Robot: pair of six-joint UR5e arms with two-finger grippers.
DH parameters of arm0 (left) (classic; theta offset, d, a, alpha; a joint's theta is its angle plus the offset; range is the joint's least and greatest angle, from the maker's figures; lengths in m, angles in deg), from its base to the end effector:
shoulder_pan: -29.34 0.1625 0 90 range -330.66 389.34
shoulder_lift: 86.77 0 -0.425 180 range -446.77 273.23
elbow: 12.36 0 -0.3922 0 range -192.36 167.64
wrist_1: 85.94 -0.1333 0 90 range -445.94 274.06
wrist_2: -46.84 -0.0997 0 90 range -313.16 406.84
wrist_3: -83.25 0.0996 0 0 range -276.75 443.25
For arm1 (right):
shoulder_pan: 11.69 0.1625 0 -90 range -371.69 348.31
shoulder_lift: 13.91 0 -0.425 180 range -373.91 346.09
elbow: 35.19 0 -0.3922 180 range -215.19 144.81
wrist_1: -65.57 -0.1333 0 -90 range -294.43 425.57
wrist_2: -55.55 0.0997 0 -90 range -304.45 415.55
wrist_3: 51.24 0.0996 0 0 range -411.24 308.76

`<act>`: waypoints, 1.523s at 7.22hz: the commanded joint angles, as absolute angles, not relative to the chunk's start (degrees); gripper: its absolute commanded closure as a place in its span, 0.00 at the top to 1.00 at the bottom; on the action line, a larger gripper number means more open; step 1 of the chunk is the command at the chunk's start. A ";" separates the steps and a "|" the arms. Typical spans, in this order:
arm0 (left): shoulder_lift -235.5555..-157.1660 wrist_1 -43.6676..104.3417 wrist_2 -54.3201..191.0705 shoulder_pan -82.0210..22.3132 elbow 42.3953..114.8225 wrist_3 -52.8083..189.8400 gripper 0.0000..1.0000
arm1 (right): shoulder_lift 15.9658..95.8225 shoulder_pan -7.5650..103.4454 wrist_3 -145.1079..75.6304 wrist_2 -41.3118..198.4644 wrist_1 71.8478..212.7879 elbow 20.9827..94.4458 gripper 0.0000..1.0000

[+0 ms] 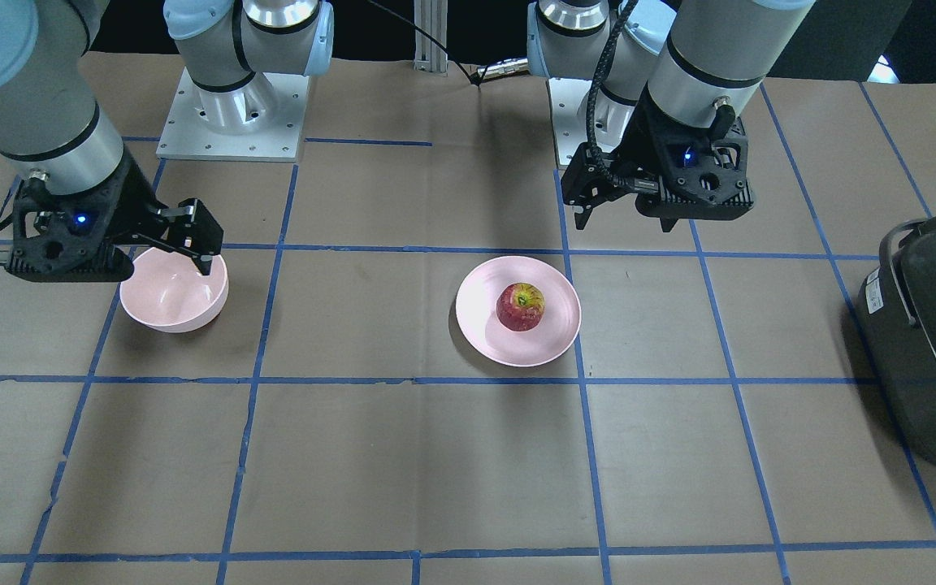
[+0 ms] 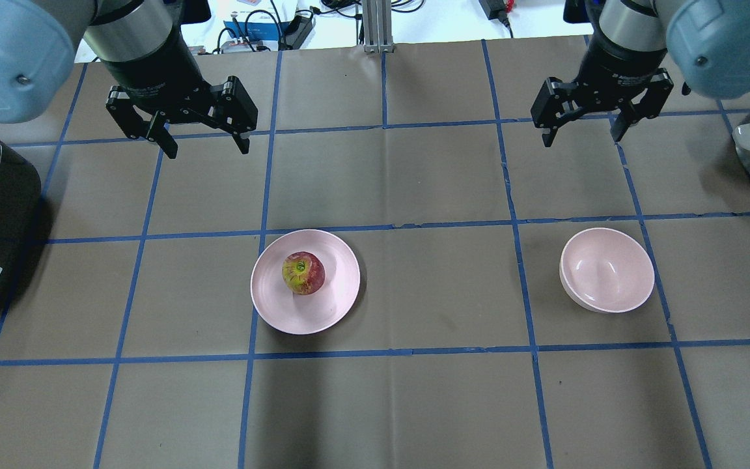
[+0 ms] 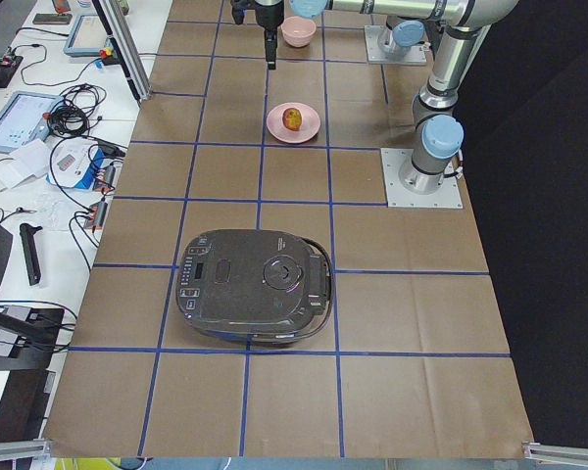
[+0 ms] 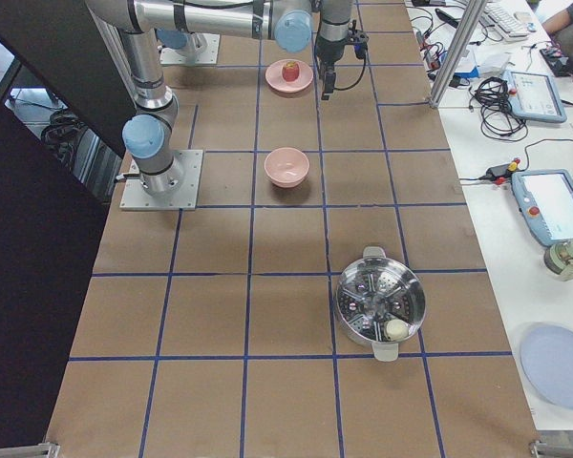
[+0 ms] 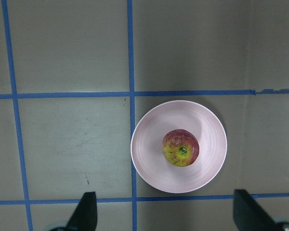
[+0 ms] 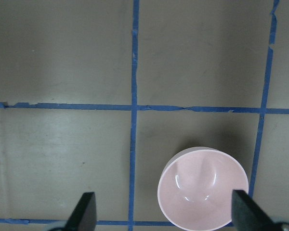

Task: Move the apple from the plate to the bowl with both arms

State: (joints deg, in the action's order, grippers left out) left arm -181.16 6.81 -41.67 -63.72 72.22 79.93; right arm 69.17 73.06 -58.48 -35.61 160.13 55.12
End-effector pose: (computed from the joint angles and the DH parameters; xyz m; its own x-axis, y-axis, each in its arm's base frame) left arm -0.1635 -0.5133 0.4908 -0.9997 -0.0053 0.0242 -0.0045 0.9995 0.0315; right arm 0.0818 -0.5450 0.4309 -0.9993 -0.0355 0.0142 -0.0348 0.9982 0.0488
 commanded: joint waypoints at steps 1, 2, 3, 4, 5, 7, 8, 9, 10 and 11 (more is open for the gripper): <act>-181.16 6.78 -41.66 -63.73 72.37 79.82 1.00 | 68.97 66.46 -63.10 -37.16 163.38 62.77 1.00; -181.16 6.78 -41.66 -63.73 72.37 79.82 1.00 | 68.97 65.57 -65.02 -40.48 168.61 66.72 1.00; -181.16 6.78 -41.66 -63.73 72.54 79.82 1.00 | 68.97 63.39 -69.30 -40.25 172.58 70.15 1.00; -181.16 6.78 -41.66 -63.73 72.63 79.73 1.00 | 68.97 60.41 -70.30 -39.72 175.49 73.58 1.00; -181.16 6.78 -41.66 -63.82 72.72 79.73 1.00 | 68.97 59.42 -70.75 -39.55 178.83 77.36 0.99; -181.16 6.78 -41.66 -63.82 72.80 79.64 1.00 | 68.97 58.98 -73.38 -39.81 187.36 83.17 0.99; -180.55 6.70 -42.27 -63.82 73.15 79.90 1.00 | 68.88 58.02 -73.48 -39.63 187.65 84.67 0.99; -180.89 6.61 -41.84 -63.91 72.98 79.91 1.00 | 68.88 57.83 -73.48 -39.63 187.65 86.17 0.97; -181.51 6.69 -42.10 -64.00 73.50 79.73 1.00 | 68.44 57.74 -73.48 -39.81 187.83 87.05 0.92; -181.95 6.61 -41.93 -64.09 74.47 79.47 1.00 | 68.01 57.13 -73.56 -39.89 187.74 87.06 0.79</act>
State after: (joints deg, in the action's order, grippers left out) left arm -181.39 6.66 -42.00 -63.99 73.57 79.72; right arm 68.49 57.69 -73.48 -39.77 187.67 86.50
